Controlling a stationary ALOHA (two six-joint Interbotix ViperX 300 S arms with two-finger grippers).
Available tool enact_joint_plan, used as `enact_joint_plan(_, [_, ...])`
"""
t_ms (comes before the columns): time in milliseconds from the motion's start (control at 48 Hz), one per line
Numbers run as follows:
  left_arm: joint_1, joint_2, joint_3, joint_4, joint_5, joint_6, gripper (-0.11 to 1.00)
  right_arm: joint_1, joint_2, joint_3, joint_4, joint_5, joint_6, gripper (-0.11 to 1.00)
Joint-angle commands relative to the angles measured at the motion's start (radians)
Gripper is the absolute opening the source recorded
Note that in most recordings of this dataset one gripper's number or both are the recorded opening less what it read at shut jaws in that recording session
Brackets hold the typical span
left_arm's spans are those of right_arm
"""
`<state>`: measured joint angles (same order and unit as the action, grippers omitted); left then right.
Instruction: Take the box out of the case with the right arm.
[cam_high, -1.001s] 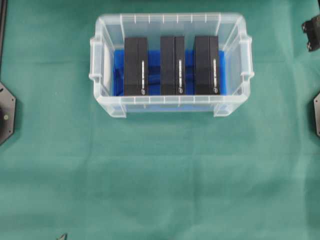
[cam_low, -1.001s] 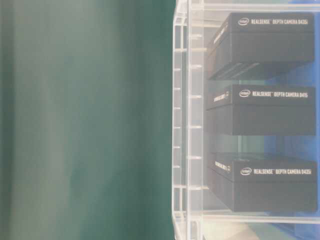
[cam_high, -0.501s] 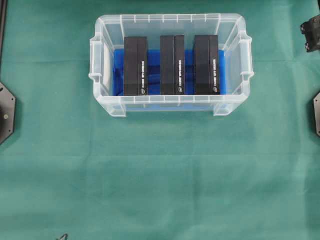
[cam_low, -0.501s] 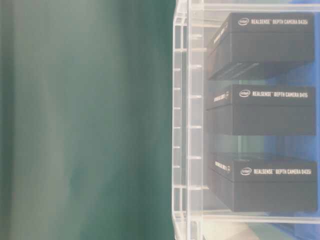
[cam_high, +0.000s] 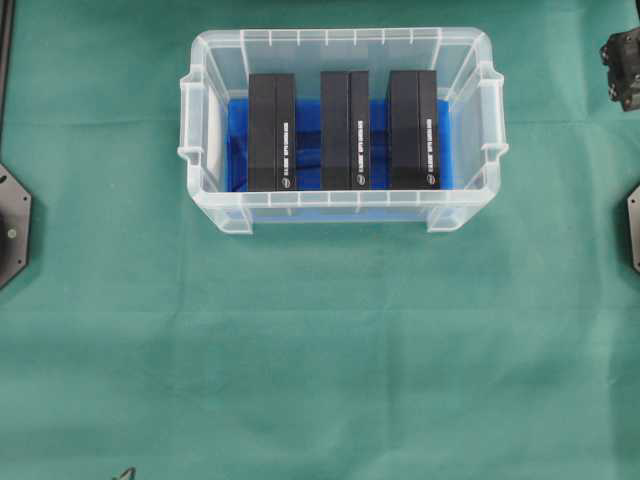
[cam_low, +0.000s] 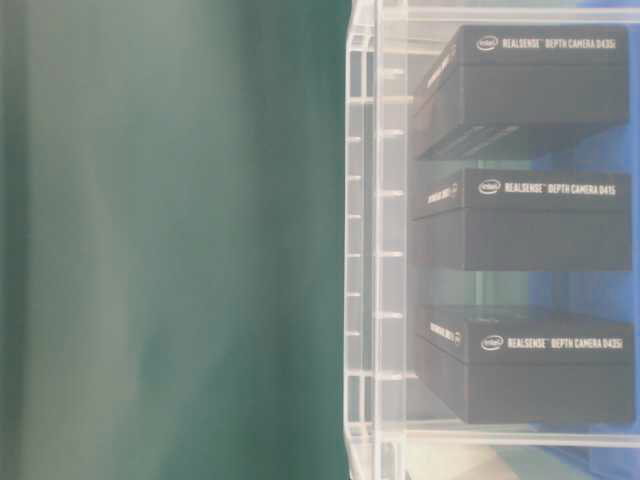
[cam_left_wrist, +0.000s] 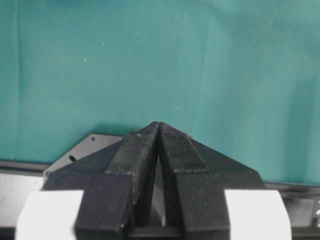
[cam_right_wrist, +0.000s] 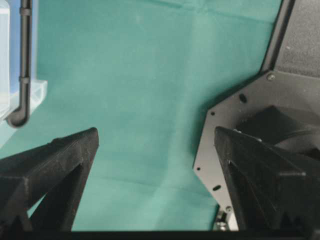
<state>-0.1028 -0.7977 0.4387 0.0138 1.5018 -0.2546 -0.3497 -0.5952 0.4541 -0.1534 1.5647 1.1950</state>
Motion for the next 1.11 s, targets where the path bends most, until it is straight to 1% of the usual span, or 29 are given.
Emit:
enact_joint_plan(0, [-0.003, 0.006, -0.023, 0.002, -0.003, -0.005, 0.00, -0.003, -0.003, -0.009, -0.002, -0.005, 0.005, 0.96])
enact_joint_plan(146, [-0.003, 0.020, -0.025, 0.002, -0.002, -0.018, 0.00, -0.003, -0.003, -0.009, 0.000, 0.006, 0.028, 0.95])
enact_joint_plan(480, [-0.003, 0.041, -0.025, 0.005, 0.003, -0.017, 0.00, -0.003, -0.002, -0.009, -0.003, 0.008, 0.077, 0.95])
enact_joint_plan(730, [-0.003, 0.038, -0.023, 0.008, 0.009, -0.017, 0.00, -0.003, 0.044, -0.029, 0.012, -0.028, 0.149, 0.95])
enact_joint_plan(876, [-0.003, 0.035, -0.023, 0.008, 0.018, -0.012, 0.00, 0.012, 0.115, -0.074, 0.028, -0.083, 0.172, 0.95])
enact_joint_plan(980, [-0.003, 0.034, -0.020, 0.008, 0.018, -0.012, 0.00, 0.041, 0.196, -0.135, 0.028, -0.118, 0.176, 0.95])
enact_joint_plan(1084, [-0.003, 0.032, -0.020, 0.008, 0.018, -0.012, 0.00, 0.067, 0.290, -0.210, 0.029, -0.127, 0.184, 0.95])
